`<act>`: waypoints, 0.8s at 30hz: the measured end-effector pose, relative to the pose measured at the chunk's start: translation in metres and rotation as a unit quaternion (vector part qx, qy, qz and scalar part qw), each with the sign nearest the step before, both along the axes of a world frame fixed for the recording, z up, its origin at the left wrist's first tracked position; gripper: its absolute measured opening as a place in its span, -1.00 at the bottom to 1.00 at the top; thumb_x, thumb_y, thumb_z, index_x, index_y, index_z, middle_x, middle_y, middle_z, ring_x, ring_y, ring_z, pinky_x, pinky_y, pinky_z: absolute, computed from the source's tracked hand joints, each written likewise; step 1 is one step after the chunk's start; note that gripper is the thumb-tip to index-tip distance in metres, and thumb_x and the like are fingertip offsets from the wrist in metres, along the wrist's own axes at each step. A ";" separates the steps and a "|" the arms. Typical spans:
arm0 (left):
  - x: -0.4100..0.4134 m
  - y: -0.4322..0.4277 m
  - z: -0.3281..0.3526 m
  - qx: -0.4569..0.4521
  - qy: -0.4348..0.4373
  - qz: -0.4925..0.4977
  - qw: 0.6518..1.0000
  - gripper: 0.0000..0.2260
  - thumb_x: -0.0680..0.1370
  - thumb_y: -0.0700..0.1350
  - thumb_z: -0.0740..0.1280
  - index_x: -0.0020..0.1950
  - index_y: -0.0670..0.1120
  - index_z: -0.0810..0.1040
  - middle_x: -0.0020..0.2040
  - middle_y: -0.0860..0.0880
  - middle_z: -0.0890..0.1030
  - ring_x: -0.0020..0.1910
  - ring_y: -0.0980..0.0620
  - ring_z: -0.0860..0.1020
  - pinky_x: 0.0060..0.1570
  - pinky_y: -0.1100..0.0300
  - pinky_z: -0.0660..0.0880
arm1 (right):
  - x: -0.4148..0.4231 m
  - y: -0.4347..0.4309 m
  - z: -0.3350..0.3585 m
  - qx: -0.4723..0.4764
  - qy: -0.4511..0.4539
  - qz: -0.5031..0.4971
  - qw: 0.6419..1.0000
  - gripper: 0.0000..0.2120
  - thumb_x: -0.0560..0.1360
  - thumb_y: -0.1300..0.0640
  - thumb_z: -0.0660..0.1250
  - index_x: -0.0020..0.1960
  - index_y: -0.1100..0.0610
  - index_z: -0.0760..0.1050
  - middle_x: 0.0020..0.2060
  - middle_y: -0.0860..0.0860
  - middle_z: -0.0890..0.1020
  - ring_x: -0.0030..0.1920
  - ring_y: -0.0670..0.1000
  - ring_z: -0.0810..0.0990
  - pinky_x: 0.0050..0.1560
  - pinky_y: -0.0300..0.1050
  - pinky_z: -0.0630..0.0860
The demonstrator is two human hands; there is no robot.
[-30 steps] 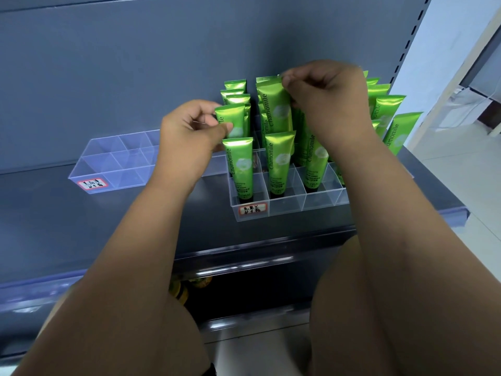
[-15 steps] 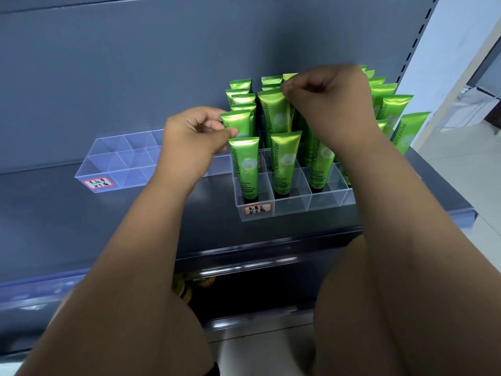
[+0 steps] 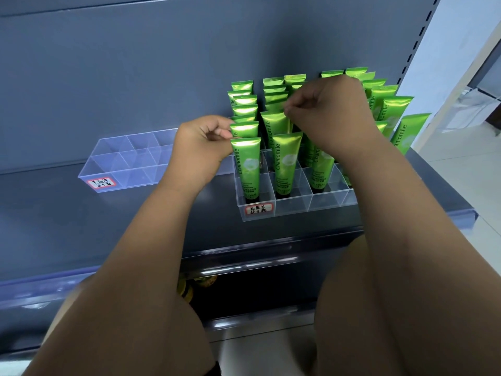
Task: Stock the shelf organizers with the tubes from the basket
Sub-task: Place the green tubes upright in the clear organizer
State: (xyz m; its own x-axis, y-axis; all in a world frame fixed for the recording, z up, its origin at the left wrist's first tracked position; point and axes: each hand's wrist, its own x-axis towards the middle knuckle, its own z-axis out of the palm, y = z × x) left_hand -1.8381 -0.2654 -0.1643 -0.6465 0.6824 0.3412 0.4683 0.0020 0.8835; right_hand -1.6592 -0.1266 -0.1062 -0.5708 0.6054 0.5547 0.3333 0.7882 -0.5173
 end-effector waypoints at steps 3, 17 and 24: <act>0.002 -0.001 0.001 -0.008 0.008 0.003 1.000 -0.72 0.45 -0.47 0.41 0.07 -0.18 0.67 -0.15 0.02 0.61 -0.21 0.23 0.55 0.07 0.25 0.56 | 0.002 0.002 -0.001 0.013 -0.020 -0.009 1.000 -0.85 0.49 0.12 0.38 -0.10 0.08 0.74 -0.22 -0.02 0.73 -0.14 -0.03 0.67 -0.05 -0.14 0.56; 0.007 -0.004 0.004 -0.011 0.008 -0.019 1.000 -0.68 0.47 -0.48 0.35 0.02 -0.09 0.64 -0.14 0.05 0.58 -0.22 0.24 0.53 -0.04 0.36 0.51 | 0.008 0.004 0.001 -0.005 -0.069 -0.021 0.997 -0.81 0.47 0.20 0.35 -0.08 0.05 0.74 -0.30 -0.16 0.60 -0.12 -0.12 0.63 -0.03 -0.21 0.53; 0.008 -0.006 0.008 -0.031 0.020 -0.021 0.999 -0.69 0.48 -0.48 0.33 0.06 -0.13 0.63 -0.13 0.07 0.58 -0.26 0.33 0.52 -0.09 0.41 0.51 | 0.009 0.007 0.004 -0.014 -0.081 -0.028 0.996 -0.77 0.44 0.21 0.34 -0.06 0.00 0.74 -0.29 -0.14 0.62 -0.08 -0.09 0.64 0.01 -0.15 0.58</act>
State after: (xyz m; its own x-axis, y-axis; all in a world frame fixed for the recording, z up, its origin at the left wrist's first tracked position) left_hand -1.8304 -0.2719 -0.1564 -0.6036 0.7295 0.3216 0.5033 0.0357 0.8634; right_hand -1.6501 -0.1201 -0.1026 -0.6159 0.6527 0.4412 0.4573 0.7522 -0.4744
